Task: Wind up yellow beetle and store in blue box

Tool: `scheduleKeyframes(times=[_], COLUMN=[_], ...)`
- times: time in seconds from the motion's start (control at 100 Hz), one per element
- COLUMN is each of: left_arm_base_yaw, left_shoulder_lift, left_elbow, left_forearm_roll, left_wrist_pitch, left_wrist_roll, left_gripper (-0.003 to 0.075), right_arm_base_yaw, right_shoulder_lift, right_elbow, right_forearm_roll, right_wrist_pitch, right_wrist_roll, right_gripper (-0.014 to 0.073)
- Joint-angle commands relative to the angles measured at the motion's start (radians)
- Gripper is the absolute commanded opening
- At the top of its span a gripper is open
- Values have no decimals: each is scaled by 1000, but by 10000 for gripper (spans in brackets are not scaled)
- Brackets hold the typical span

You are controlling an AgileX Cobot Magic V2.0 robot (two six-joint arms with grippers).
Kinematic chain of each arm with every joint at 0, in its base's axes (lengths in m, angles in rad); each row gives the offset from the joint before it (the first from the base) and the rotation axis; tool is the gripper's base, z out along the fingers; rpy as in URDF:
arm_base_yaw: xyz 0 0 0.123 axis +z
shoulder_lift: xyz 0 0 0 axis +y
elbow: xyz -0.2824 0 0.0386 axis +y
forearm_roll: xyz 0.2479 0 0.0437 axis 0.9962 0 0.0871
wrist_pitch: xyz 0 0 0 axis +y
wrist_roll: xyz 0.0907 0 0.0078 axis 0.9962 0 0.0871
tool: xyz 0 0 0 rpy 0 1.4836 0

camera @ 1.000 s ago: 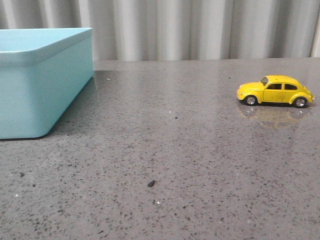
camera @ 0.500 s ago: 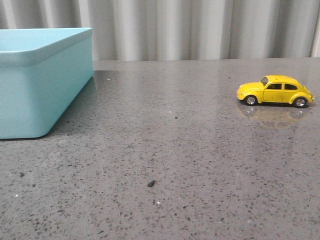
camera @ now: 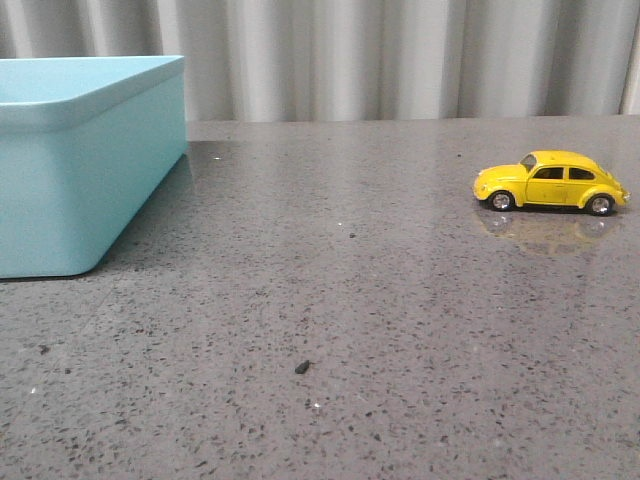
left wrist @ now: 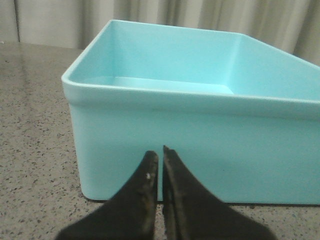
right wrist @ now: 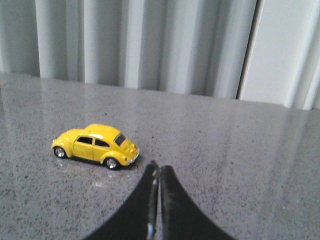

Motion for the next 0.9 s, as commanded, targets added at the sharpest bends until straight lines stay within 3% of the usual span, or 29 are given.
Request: scheduleKeyframes(times=[0.0, 0.26, 0.45, 0.83, 0.89], left_arm_base_yaw=[-8, -8, -8, -8, -8], left_shoulder_lift=[18, 18, 18, 18, 18], left_elbow=[28, 28, 28, 28, 28], left_forearm_roll=[-17, -24, -138, -141, -155], left_wrist_pitch=[-90, -92, -120, -122, -133], left_wrist_roll=[-4, -9, -9, -9, -9], left_gripper=[-21, -21, -21, -21, -21], right_arm_base_yaw=[-5, -5, -5, -5, -5], right_shoulder_lift=[8, 8, 8, 8, 8], right_elbow=[25, 25, 25, 25, 25], right_forearm_roll=[6, 57, 59, 61, 120], right_wrist_pitch=[-54, -61, -61, -63, -76], right_wrist_roll=[0, 0, 0, 0, 0], right_gripper=[-41, -41, -41, -41, -41])
